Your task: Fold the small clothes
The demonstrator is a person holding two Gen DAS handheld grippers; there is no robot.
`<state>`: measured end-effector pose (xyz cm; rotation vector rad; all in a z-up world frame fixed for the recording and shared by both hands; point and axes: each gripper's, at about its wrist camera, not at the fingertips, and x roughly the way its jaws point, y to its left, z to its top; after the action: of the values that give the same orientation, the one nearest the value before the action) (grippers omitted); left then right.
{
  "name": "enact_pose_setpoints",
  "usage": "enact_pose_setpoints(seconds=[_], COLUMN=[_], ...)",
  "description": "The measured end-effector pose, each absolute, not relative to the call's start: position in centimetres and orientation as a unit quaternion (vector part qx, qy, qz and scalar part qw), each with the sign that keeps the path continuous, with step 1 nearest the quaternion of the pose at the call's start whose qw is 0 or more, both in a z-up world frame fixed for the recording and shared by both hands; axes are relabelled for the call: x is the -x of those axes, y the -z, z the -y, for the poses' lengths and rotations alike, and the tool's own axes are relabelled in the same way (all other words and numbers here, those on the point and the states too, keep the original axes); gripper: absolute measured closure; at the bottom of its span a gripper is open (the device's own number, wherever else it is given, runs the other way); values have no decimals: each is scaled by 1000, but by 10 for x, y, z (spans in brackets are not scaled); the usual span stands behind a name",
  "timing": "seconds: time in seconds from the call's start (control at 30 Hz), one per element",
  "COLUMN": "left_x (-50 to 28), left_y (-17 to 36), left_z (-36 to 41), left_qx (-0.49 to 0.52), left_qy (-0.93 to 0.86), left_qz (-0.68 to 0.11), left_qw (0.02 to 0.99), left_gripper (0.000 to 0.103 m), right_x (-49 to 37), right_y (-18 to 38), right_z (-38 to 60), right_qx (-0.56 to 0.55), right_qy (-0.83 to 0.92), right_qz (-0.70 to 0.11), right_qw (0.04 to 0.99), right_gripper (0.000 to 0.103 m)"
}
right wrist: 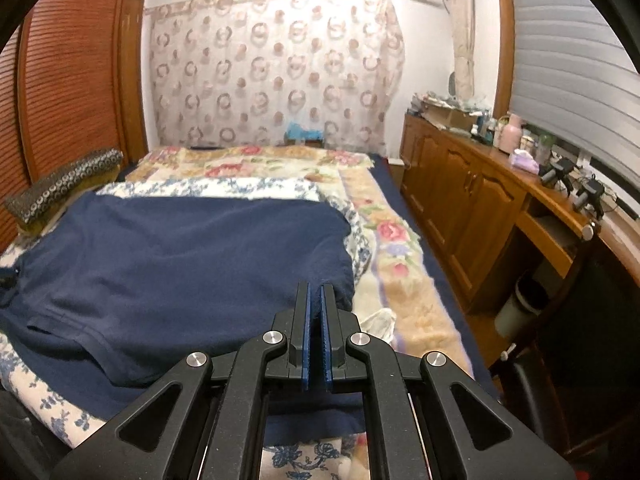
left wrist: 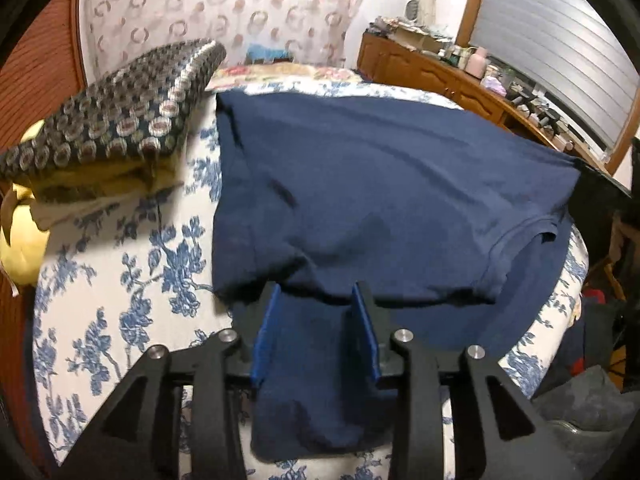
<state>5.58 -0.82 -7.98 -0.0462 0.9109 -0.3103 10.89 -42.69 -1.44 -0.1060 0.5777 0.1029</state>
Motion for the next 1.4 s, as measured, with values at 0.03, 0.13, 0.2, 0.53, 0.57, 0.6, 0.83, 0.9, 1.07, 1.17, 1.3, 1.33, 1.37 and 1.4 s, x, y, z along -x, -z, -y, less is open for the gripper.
enact_pose_setpoints(seconds=[0.03,0.13,0.2,0.53,0.57,0.6,0.83,0.9,1.07,1.17,1.3,1.33,1.37,1.4], left_x=[-58,-63,-67,-55,-49,-45,-14,-9,-10,-4,2,2,2,1], left_y=[82,82,82,66,59,53,22,25,44,48,44,43,42,42], left_z=[8,5,1,4,4,3,-1,1,5,7,2,0,-1,0], left_qx=[24,42,61,47,49,51,54,46,24,12,18,17,15,15], left_qy=[150,154,153,159,162,165,187,185,177,169,160,156,152,151], left_qz=[-439,-437,-434,-392,-381,-374,-346,-352,-390,-393,-384,-381,-379,-379], left_qw=[886,885,886,905,909,911,918,916,903,904,909,911,913,913], left_gripper=[68,67,67,103,103,103,103,103,99,80,66,63,61,61], right_x=[-109,-110,-111,-111,-110,-109,-99,-94,-92,-95,-95,-95,-95,-95], right_y=[13,14,16,20,18,15,-9,-14,3,23,29,28,26,25], right_z=[426,423,422,423,425,426,428,433,440,437,433,430,429,424], right_qx=[54,62,65,59,56,55,59,58,56,64,63,64,63,63], right_qy=[-51,-52,-52,-51,-50,-49,-40,-34,-33,-28,-27,-28,-31,-37], right_qz=[-284,-287,-290,-286,-281,-276,-251,-250,-290,-318,-322,-320,-318,-315], right_qw=[956,954,953,955,957,958,965,966,955,945,944,945,946,946], right_gripper=[101,101,101,101,101,101,101,101,101,99,87,79,70,64])
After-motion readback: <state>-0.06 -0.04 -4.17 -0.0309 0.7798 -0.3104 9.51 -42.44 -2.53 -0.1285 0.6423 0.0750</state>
